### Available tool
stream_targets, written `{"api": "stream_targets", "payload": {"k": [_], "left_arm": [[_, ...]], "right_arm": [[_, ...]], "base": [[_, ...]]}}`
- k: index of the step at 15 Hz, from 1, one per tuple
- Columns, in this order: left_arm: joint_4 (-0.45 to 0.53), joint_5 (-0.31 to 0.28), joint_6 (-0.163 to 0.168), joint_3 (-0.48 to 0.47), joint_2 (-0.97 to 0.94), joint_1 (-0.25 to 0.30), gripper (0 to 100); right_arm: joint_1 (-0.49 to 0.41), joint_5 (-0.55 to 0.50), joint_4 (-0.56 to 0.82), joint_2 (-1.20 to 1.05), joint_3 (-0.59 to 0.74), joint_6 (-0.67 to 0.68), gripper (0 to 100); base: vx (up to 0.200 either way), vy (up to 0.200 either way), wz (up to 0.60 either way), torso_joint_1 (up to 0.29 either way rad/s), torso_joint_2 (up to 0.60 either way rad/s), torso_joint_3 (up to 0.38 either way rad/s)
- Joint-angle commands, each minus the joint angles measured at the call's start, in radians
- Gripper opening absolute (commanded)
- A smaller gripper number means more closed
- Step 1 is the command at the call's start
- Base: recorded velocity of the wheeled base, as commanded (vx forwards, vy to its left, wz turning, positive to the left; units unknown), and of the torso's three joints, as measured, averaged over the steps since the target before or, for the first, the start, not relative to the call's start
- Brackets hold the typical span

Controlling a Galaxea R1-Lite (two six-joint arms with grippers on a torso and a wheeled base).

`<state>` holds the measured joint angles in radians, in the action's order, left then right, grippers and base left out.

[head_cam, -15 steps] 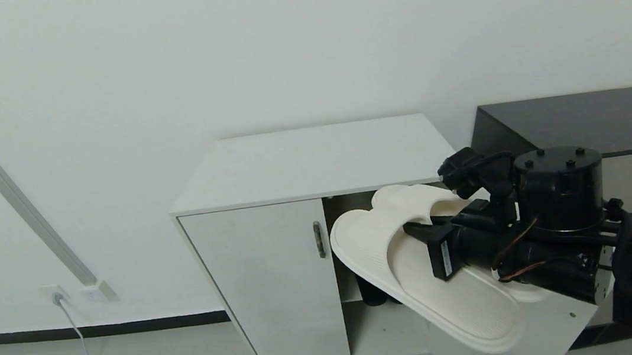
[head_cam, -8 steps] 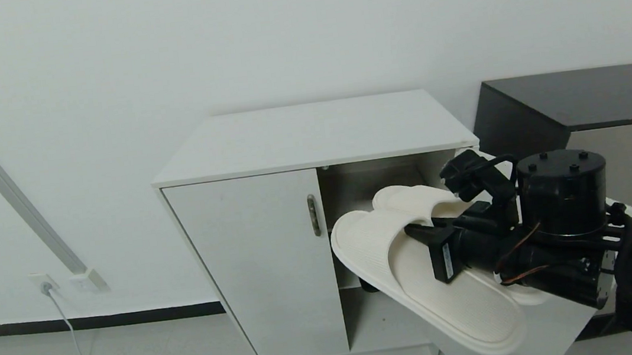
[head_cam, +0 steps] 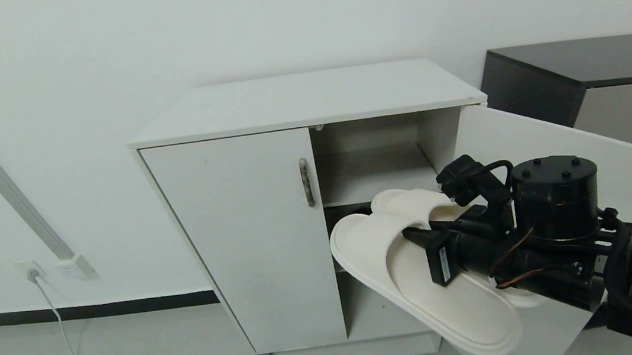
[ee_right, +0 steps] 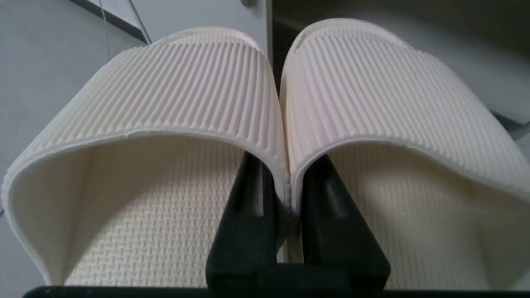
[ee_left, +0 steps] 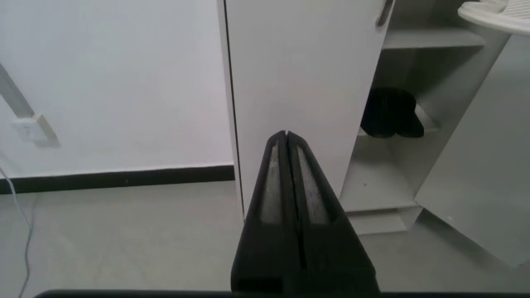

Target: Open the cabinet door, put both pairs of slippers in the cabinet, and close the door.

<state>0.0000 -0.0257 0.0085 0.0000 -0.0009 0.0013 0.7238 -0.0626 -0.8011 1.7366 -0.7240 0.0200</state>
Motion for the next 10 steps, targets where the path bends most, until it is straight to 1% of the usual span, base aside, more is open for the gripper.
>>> {"api": "stream_targets", "payload": {"k": [1, 5, 10], "left_arm": [[0.0, 0.0, 0.001, 0.0, 0.001, 0.0, 0], [0.0, 0.0, 0.001, 0.0, 0.001, 0.0, 0], [0.0, 0.0, 0.001, 0.0, 0.001, 0.0, 0]], "right_arm": [[0.0, 0.0, 0.0, 0.004, 0.0, 0.0, 0], [0.0, 0.0, -0.007, 0.004, 0.005, 0.0, 0], [0.0, 0.0, -0.007, 0.006, 0.008, -0.006, 0]], "base": [[0.0, 0.0, 0.0, -0.129, 0.47, 0.32], [0.0, 0.0, 0.0, -0.108, 0.46, 0.344], [0.0, 0.0, 0.0, -0.051, 0.44, 0.39]]}}
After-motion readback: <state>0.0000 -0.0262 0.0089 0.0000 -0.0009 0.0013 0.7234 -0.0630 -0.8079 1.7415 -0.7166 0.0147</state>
